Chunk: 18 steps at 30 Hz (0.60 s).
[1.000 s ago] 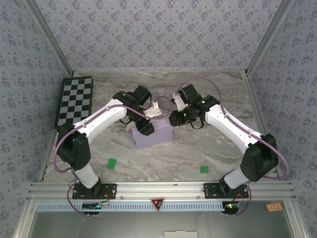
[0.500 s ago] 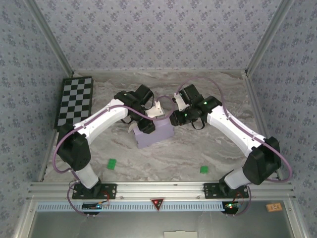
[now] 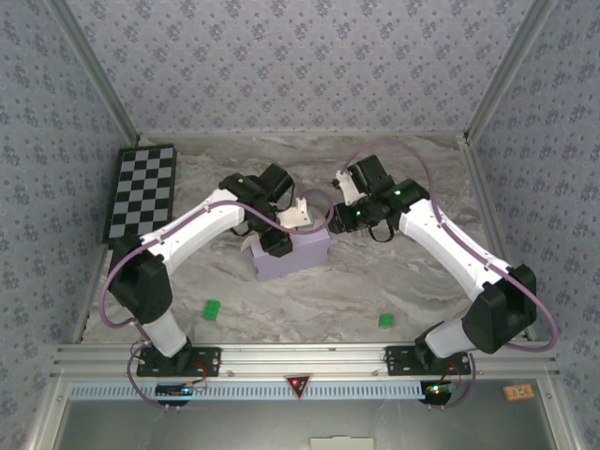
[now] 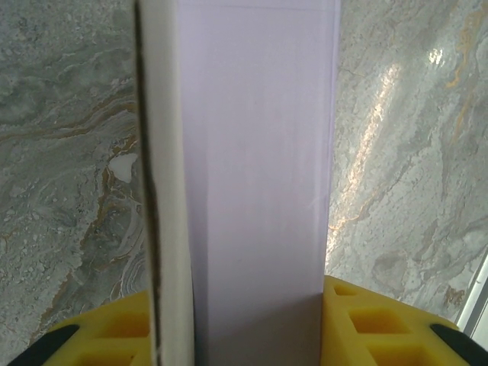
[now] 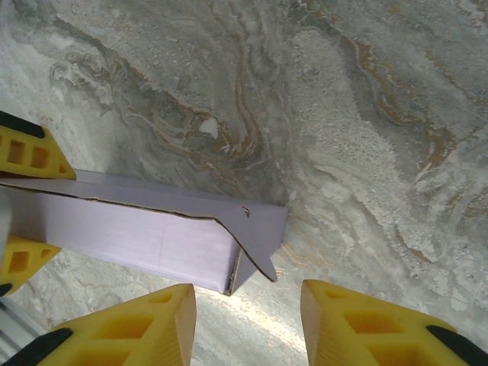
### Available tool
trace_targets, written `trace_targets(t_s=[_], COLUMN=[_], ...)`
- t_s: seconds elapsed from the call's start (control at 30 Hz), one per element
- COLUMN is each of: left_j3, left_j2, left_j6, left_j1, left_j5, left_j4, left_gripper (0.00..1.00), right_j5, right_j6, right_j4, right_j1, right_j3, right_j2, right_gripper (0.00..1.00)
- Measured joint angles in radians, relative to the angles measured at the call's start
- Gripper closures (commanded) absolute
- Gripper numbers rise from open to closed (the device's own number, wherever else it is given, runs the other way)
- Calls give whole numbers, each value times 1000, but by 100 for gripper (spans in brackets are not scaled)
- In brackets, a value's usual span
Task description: Fold the paper box
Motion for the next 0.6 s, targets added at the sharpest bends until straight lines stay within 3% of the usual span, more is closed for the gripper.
trace_targets(t_s=[0.43,0.6], left_j3=[0,0], left_j2=[0,0], left_j6=[32,32], left_j1=[-3,-3], left_j5=[0,0], left_j4=[-2,-2], left_gripper=[62,62], right_j5=[-30,-30], right_j6=[-46,-45], right_j4=[-27,-30], right_j1=[0,1], right_j3=[52,63], right_j2=[67,67], right_gripper=[85,90])
